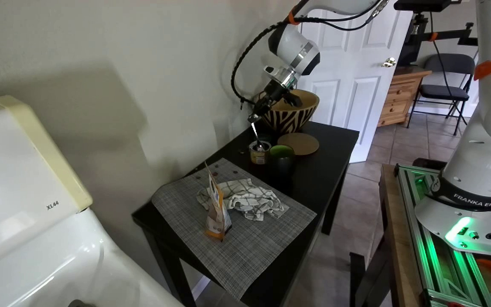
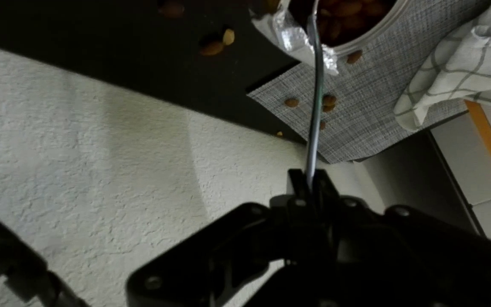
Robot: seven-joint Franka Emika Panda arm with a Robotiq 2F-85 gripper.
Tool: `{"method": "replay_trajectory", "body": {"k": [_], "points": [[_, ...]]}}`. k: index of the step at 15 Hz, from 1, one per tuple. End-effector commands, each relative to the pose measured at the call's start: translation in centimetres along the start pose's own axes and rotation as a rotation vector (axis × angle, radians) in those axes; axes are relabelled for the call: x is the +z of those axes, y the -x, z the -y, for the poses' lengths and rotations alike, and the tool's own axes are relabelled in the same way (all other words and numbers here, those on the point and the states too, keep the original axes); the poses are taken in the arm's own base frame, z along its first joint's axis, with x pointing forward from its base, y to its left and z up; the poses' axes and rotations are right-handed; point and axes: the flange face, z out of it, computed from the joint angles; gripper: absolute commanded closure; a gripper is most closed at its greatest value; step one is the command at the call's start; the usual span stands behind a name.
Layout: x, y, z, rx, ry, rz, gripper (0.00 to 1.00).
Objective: Use the spoon to transfer a spoonful of contents from the can to the cup
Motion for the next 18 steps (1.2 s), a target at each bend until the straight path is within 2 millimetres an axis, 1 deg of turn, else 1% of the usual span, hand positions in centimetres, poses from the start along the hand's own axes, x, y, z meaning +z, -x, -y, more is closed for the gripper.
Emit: {"method": "replay_trajectory", "body": {"k": [1,5,9,15,18], "points": [[0.0,0.2,-0.3,0.045,-0.069,-0.099,0.98],[-0.3,0.4,-0.7,0.071,-0.110,-0.132,0.98],[-0.4,0.5,-0.8,0.016,-0.038,-0.066,0.98],[0.7,0.5,-1.0,-0.076,0.025,-0.028,0.98],[1.6,1.0,-0.8,-0.049,-0.030,-0.028,0.98]]}}
